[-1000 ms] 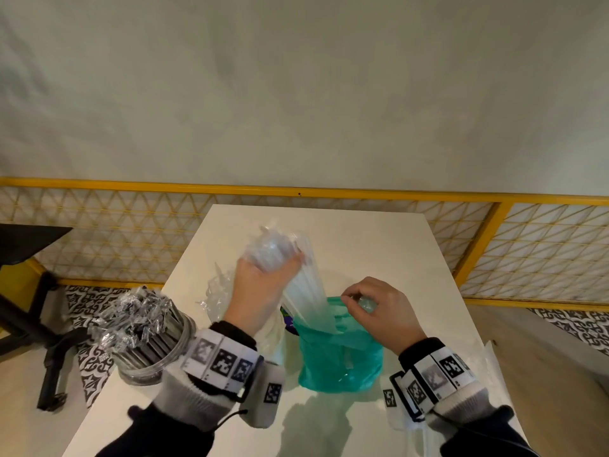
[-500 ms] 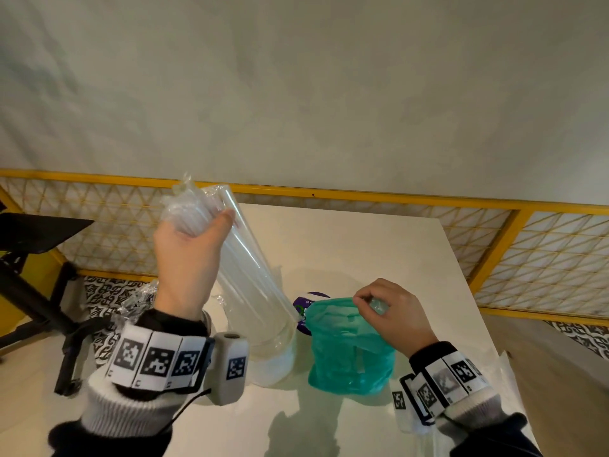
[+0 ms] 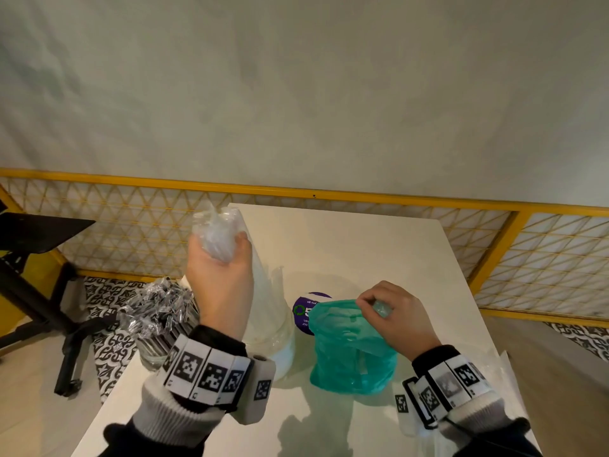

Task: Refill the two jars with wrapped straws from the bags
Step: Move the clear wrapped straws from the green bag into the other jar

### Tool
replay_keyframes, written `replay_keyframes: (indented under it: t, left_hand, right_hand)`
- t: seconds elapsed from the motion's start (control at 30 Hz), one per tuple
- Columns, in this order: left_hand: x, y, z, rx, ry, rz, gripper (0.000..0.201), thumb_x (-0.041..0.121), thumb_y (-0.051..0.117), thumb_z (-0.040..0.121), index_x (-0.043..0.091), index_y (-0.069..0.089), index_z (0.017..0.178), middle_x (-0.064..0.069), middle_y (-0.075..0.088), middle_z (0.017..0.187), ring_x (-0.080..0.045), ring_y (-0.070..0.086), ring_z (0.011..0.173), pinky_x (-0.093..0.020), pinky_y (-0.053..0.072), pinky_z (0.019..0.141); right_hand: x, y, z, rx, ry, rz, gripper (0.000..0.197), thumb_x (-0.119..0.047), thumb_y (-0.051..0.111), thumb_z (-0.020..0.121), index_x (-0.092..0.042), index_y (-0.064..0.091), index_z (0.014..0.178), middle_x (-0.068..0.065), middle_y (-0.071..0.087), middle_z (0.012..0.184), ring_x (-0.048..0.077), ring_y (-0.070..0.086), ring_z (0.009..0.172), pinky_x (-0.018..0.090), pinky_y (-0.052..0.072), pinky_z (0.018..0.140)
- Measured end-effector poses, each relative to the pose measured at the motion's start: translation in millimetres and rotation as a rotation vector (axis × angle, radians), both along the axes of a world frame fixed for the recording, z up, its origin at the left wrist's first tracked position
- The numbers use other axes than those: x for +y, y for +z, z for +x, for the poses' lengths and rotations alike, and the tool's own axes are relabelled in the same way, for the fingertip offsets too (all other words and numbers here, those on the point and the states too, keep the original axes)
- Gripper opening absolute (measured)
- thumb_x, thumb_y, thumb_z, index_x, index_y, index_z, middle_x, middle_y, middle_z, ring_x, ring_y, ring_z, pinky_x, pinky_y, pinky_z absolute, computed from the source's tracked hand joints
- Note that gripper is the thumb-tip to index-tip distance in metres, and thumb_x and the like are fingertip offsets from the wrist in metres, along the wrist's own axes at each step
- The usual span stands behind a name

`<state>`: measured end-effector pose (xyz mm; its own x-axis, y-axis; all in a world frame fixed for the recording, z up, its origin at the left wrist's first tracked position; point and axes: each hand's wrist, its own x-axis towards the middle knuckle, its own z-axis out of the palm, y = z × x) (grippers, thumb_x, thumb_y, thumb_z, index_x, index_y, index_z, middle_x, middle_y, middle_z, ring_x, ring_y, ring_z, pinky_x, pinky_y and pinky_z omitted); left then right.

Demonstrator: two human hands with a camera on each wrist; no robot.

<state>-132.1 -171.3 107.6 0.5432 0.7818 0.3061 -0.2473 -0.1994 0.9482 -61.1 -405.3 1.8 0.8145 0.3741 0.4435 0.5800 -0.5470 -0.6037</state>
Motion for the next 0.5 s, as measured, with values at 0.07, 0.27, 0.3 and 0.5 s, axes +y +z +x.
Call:
replay_keyframes:
  t: [0.07, 0.27, 0.3, 0.5]
  left_hand:
    - [-5.3, -11.1, 4.0, 0.054, -0.036, 0.053, 0.027, 0.016, 0.066, 0.085, 0.016, 0.054, 0.11, 0.007, 0.062, 0.09, -0.005, 0.062, 0.082, -0.02, 0.05, 0.073]
    - [-16.9, -57.2, 6.7, 0.281, -0.18, 0.094, 0.04, 0.014, 0.064, 0.086, 0.012, 0.046, 0.122, 0.005, 0.055, 0.103, -0.018, 0.053, 0.096, -0.011, 0.037, 0.072]
    - [-17.7, -60.3, 4.5, 0.297, -0.217, 0.085, 0.046, 0.013, 0.064, 0.087, 0.015, 0.042, 0.127, 0.006, 0.049, 0.114, -0.013, 0.048, 0.104, -0.013, 0.035, 0.08]
    - [-11.0, -51.5, 1.9, 0.266, -0.287, 0.046, 0.078, 0.012, 0.077, 0.074, 0.028, 0.032, 0.135, 0.004, 0.046, 0.121, -0.012, 0.043, 0.116, -0.026, 0.037, 0.096]
  right_hand:
    - [-0.5, 0.3, -0.7, 0.003, 0.0, -0.009, 0.021, -0.041, 0.053, 0.081, -0.025, 0.066, 0.076, -0.014, 0.061, 0.074, 0.003, 0.057, 0.071, 0.017, 0.046, 0.068]
    - [-2.0, 0.4, -2.4, 0.012, -0.015, -0.024, 0.016, -0.037, 0.057, 0.081, -0.025, 0.066, 0.075, -0.014, 0.061, 0.075, 0.004, 0.057, 0.071, 0.021, 0.048, 0.068]
    - [-2.1, 0.3, -2.8, 0.007, -0.015, -0.026, 0.018, -0.038, 0.056, 0.082, -0.025, 0.066, 0.075, -0.013, 0.061, 0.075, 0.004, 0.057, 0.071, 0.022, 0.048, 0.068]
    - [-3.0, 1.1, -3.3, -0.001, -0.019, -0.018, 0.024, -0.041, 0.052, 0.081, -0.023, 0.067, 0.075, -0.011, 0.061, 0.075, 0.005, 0.057, 0.07, 0.022, 0.048, 0.068]
